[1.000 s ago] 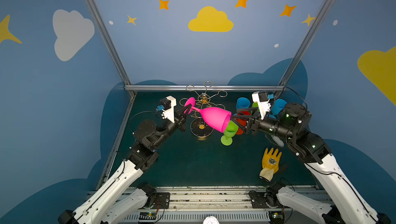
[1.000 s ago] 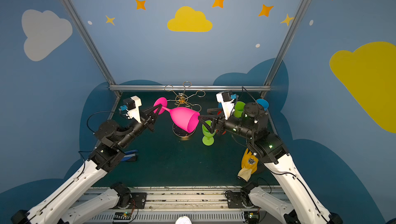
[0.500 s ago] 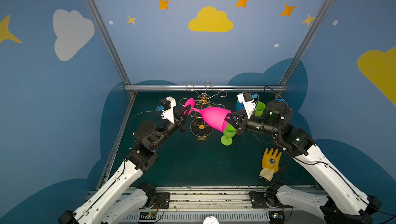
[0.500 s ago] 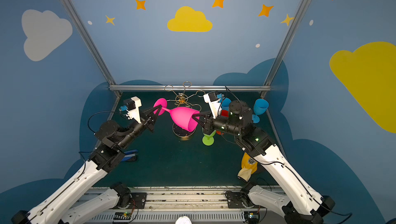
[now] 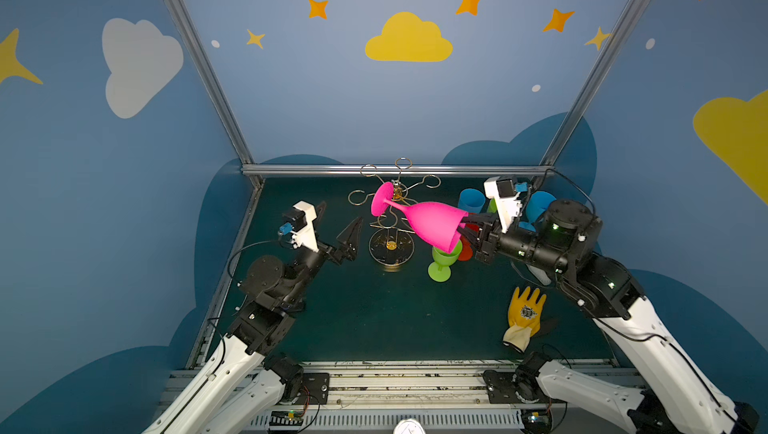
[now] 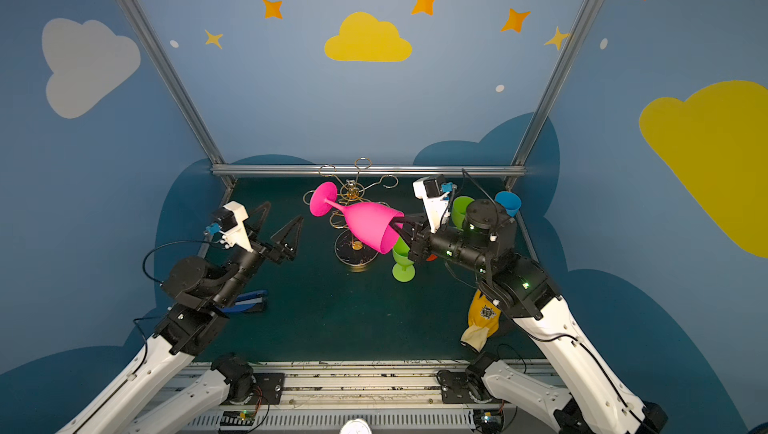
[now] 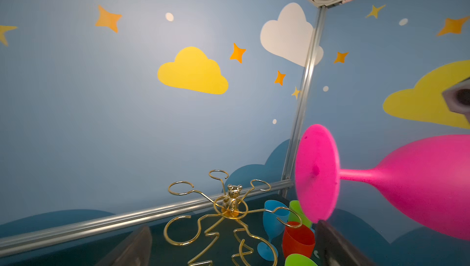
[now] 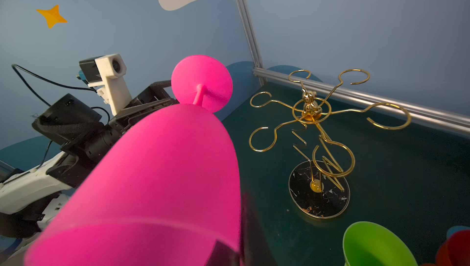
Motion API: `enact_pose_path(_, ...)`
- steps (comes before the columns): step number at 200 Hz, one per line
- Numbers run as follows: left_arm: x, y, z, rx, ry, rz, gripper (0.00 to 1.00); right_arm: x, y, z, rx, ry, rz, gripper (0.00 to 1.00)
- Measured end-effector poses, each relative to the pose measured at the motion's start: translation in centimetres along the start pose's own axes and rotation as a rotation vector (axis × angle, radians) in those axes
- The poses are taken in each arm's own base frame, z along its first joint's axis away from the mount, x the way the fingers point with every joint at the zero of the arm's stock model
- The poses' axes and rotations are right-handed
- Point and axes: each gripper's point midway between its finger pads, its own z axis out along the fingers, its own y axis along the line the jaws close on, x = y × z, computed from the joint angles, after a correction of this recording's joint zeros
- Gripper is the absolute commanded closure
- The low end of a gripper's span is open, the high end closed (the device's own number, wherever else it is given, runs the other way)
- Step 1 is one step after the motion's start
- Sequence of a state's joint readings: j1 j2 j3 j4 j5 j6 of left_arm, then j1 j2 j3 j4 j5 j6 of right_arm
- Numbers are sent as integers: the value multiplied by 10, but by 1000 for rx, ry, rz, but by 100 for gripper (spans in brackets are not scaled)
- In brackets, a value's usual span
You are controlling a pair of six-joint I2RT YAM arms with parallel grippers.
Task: Take the wine glass off the wine glass rack
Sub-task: 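Open the left gripper off the foot while the right gripper pulls the glass away, then lower the magenta glass foot-first onto the table with the right gripper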
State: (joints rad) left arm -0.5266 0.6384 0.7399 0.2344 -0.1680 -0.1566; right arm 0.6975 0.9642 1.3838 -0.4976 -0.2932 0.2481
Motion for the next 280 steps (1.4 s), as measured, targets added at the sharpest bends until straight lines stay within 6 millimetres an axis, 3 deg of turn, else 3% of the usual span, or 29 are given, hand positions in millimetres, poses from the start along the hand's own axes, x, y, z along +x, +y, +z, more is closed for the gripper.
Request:
enact_pose_path(24,1,31,-23,-135,-27,12,0,-6,4,-11,12,5,-54,100)
enact_pose_path(44,8,57,-40,-247,-45,24,0,3,8,-13,1,49,-84,100)
enact_pose_path(80,45,101,-57,-424,7,9,0,45,18,-7,-36,215,-115,100)
enact_pose_path(106,61,121,-65,-499,28,-21,0,84,19,-7,-14,375,-137,100)
enact_pose_path(150,63,134,-68,-548,22,-56,0,143,6,-10,102,632,-175,100)
enact_pose_path(198,75,142,-68,-561,39,-88,0,212,-34,8,305,919,-176,100)
enact_pose_path(280,74,145,-69,-564,36,-97,0,247,-59,47,424,1017,-179,100)
